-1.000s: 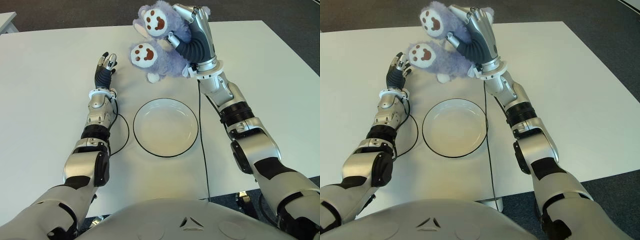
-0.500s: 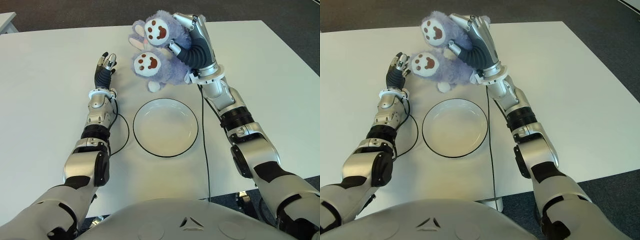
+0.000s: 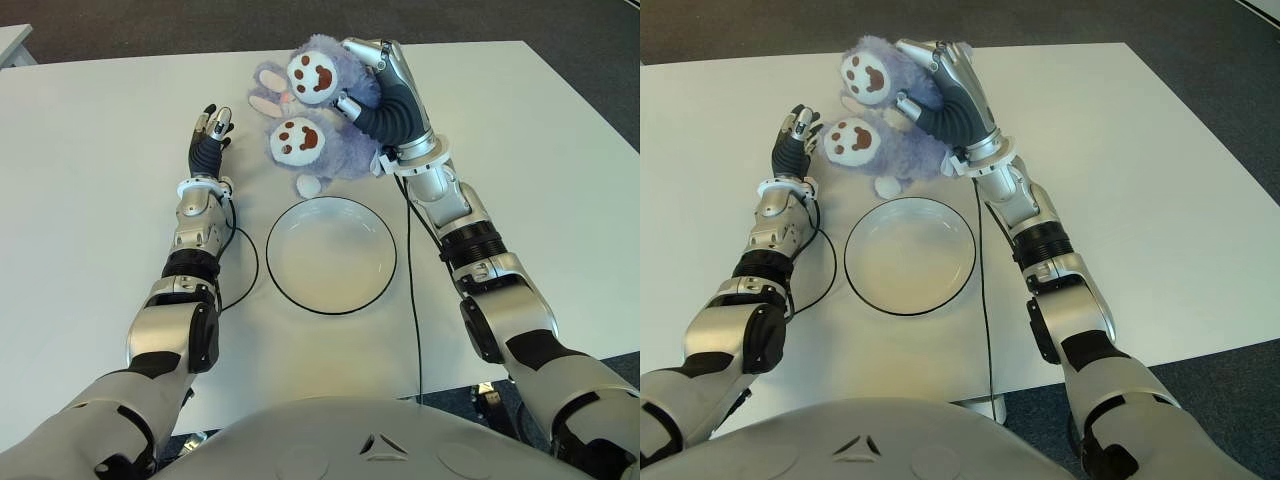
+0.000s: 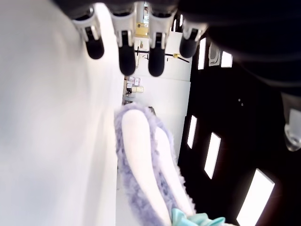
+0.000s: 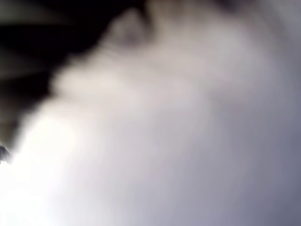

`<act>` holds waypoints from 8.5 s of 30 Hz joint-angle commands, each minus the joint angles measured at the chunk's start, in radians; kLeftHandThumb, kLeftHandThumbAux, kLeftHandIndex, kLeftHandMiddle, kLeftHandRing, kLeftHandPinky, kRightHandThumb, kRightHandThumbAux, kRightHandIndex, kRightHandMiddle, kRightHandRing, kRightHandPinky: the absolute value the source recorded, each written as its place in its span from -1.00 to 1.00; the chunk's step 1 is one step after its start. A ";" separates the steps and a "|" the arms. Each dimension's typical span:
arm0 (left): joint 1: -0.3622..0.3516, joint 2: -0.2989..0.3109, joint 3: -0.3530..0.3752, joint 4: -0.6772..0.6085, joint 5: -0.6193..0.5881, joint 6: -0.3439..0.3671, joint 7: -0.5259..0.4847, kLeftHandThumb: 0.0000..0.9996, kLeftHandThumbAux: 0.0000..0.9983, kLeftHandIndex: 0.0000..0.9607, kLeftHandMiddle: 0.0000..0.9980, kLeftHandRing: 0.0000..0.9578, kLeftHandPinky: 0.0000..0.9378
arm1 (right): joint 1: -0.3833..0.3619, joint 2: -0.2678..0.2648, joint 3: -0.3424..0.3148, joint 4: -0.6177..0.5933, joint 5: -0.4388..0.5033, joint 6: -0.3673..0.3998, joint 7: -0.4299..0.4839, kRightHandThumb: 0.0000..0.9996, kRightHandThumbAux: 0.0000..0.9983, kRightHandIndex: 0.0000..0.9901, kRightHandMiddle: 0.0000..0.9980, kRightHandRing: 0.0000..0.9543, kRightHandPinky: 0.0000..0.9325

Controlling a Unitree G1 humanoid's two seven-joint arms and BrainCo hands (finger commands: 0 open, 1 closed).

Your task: Put the doll into the plate.

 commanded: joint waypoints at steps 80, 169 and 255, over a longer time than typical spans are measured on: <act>0.027 0.005 -0.006 0.017 0.009 0.046 -0.001 -1.00 -0.16 -0.99 -0.68 -0.72 -0.92 | 0.274 0.008 -0.002 -0.371 0.212 0.129 0.477 0.47 0.42 -0.11 0.62 0.72 0.80; 0.031 0.011 -0.006 0.009 0.009 0.047 -0.005 -1.00 -0.17 -1.00 -0.66 -0.69 -0.91 | 0.424 -0.027 0.091 -0.418 0.288 0.218 0.667 0.35 0.44 -0.18 -0.21 -0.32 -0.55; 0.010 0.009 0.018 0.116 -0.024 -0.046 -0.058 -1.00 -0.20 -1.00 -0.70 -0.70 -0.84 | 0.396 0.008 0.033 -0.513 0.546 0.270 0.676 -0.74 -0.22 -1.00 -1.00 -1.00 -0.98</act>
